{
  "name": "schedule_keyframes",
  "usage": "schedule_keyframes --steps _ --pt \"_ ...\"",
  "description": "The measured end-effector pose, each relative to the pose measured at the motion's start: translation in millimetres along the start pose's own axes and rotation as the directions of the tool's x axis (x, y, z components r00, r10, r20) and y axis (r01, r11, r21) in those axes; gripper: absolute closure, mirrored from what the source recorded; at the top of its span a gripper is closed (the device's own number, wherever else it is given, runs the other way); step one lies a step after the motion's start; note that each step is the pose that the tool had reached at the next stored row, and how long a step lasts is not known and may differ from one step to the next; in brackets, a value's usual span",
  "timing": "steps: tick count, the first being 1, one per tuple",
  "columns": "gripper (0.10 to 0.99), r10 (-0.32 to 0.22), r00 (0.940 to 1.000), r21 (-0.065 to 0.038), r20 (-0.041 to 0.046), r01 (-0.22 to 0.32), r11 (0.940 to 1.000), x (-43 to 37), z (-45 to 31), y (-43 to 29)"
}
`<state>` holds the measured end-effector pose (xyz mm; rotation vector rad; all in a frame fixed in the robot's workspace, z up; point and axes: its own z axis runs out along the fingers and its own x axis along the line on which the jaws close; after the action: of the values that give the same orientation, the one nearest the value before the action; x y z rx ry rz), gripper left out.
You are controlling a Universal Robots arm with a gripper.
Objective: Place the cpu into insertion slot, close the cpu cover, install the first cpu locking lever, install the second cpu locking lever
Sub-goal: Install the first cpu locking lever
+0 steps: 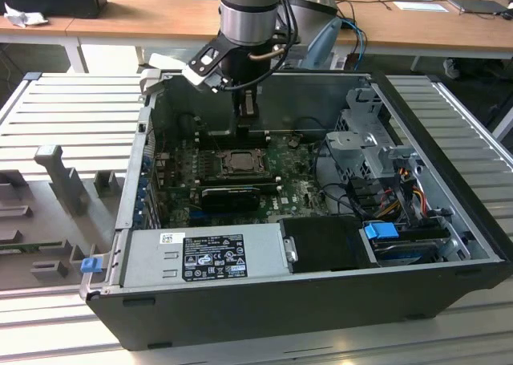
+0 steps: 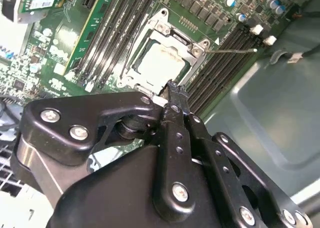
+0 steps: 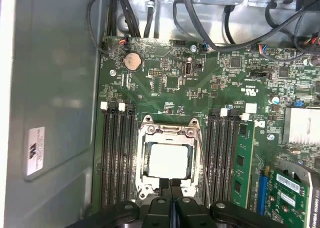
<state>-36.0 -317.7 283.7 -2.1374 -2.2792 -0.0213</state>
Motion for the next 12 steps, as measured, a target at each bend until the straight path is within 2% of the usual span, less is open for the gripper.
schedule_keyframes --steps 1,2,4,6,9,12 --pt "0.98 0.0 1.0 0.0 0.0 0.0 1.0 0.2 -6.5 0.0" --pt "0.98 0.0 1.0 0.0 -0.0001 0.0 1.0 0.2 -8.7 0.0" --pt "0.98 -0.022 0.9998 0.0 -0.0001 0.022 0.9998 0.2 -8.5 0.0" --pt "0.98 -0.073 0.9973 0.002 0.0002 0.073 0.9973 0.2 -8.0 0.0" --pt "0.98 -0.136 0.9908 0.008 0.0041 0.136 0.9907 0.1 -5.8 0.0" --pt "0.98 -0.16 0.9871 0.009 0.0042 0.16 0.9871 0.1 -5.5 -0.1"
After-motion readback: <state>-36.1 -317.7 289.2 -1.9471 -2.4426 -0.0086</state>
